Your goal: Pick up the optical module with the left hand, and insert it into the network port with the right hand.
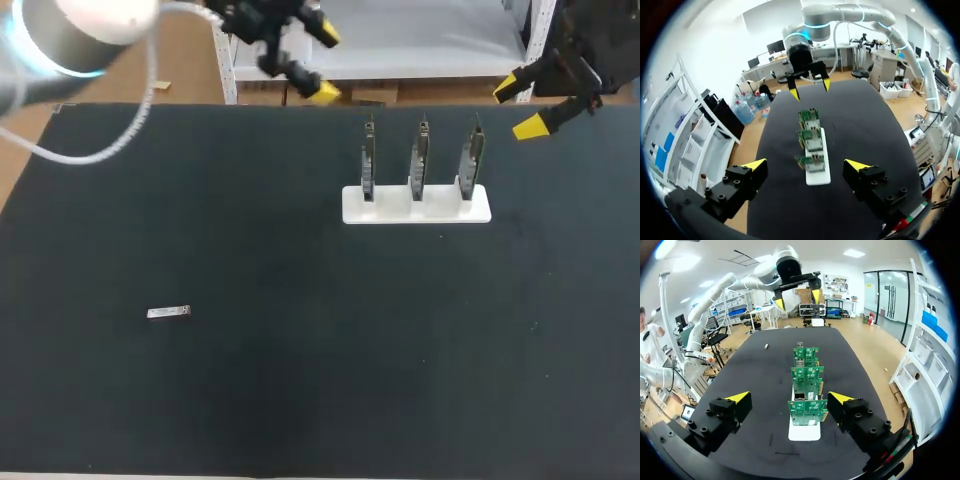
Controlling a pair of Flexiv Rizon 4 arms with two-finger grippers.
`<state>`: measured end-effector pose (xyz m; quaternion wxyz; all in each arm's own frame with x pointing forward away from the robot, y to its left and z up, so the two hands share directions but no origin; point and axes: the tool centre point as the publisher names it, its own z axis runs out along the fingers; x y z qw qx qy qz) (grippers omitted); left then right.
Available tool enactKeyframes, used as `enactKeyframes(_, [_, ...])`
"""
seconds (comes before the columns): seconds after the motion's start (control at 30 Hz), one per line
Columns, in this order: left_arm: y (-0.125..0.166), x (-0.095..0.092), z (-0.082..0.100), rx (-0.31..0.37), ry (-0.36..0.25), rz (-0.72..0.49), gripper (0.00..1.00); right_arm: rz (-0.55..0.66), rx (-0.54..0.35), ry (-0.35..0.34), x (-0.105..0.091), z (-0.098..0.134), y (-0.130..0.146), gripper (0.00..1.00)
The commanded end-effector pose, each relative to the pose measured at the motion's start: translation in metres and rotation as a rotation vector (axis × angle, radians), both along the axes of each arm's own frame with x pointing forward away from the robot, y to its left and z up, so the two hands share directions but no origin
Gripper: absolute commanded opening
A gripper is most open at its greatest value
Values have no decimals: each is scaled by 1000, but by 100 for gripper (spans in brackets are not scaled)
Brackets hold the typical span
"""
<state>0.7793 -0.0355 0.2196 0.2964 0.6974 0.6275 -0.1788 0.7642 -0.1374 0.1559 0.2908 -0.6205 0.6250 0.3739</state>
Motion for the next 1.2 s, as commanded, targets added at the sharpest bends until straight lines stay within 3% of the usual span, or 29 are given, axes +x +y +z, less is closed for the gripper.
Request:
enactKeyframes(0.03, [48,-50,19,85,-91,118,100,-5,-1,-4,-3,0,0,100])
enactKeyframes(0.53, [144,-107,-4,410,-59,251,100,-5,-1,-4,-3,0,0,100])
enactKeyframes(0.77, [167,-137,-24,514,15,282,100,-5,-1,-4,-3,0,0,100])
enactKeyframes(1.2, [183,-179,-74,459,138,296,100,-5,-1,-4,-3,0,0,100])
